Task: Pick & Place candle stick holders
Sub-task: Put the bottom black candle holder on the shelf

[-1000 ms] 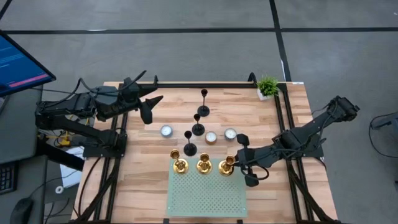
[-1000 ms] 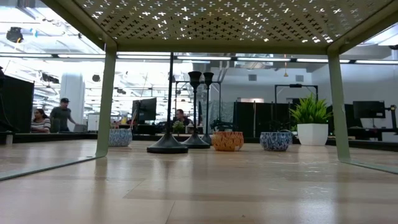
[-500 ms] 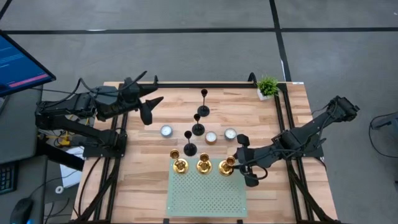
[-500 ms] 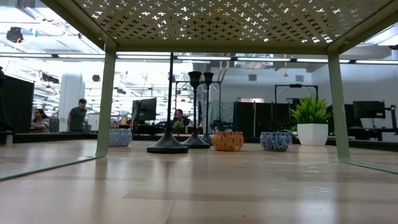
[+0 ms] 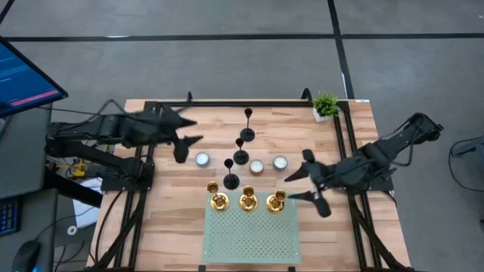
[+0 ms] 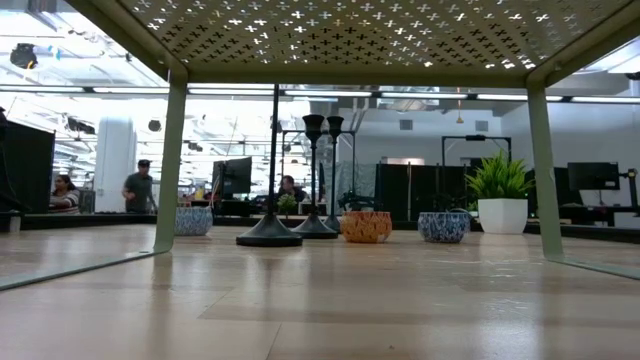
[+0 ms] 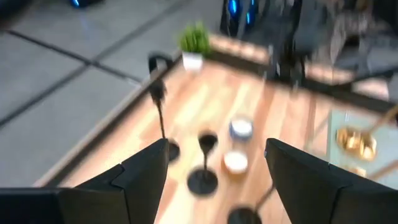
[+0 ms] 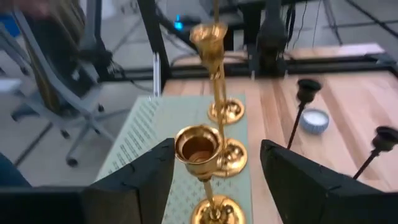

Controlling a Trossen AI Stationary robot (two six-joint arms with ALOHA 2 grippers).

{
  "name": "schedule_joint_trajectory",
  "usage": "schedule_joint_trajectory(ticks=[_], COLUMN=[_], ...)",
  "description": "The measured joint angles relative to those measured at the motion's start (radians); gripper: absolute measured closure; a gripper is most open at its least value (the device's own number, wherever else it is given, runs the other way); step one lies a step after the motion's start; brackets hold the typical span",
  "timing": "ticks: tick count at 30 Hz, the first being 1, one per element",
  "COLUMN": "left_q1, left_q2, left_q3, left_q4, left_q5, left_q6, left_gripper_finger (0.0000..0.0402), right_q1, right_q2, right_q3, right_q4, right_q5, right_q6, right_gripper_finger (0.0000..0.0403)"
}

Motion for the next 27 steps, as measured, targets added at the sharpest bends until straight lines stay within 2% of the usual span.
schedule_joint_trajectory(ticks=[5, 13, 21, 27], left_q1=[0.000, 0.000, 0.003, 0.044], left_q2=[0.031, 0.024, 0.025, 0.054], left_q3=[-0.139, -0.376, -0.533, -0.602], left_q4=[0.029, 0.327, 0.534, 0.671], left_q5=[0.093, 0.225, 0.359, 0.439], left_q6=[-0.007, 0.005, 0.000, 0.000], left_gripper_finger=[0.0133, 0.0133, 0.0133, 0.0134], right_q1=[-0.001, 0.000, 0.000, -0.001], right_q2=[-0.084, -0.137, -0.126, -0.128], right_q3=[0.000, 0.000, -0.001, -0.001], right_q4=[-0.003, 0.015, 0.010, 0.013], right_q5=[0.048, 0.053, 0.052, 0.054], right_q6=[0.000, 0.000, 0.048, 0.052], right_gripper_finger=[0.0193, 0.0215, 0.0220, 0.0216])
